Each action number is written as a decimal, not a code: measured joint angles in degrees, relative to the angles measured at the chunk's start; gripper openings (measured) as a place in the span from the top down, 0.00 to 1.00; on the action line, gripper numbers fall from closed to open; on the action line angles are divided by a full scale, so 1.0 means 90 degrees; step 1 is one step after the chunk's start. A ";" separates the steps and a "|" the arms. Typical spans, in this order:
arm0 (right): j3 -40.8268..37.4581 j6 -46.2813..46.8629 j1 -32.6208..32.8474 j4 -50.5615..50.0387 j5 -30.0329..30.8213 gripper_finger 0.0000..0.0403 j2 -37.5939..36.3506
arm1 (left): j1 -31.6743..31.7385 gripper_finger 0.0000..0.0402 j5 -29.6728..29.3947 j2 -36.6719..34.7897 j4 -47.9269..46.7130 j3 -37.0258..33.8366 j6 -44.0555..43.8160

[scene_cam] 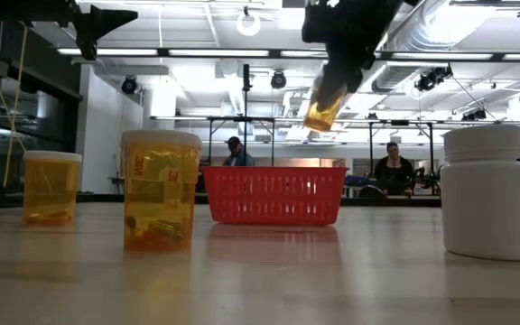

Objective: Pick and place pill bottles into a basket
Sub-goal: Put the orange pill bottle into the red bin

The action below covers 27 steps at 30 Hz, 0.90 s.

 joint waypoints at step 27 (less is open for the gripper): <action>0.0018 0.0128 0.0464 0.0862 -0.0258 0.54 0.0980 | -0.0001 0.39 0.0001 0.0002 -0.0193 0.0000 -0.0039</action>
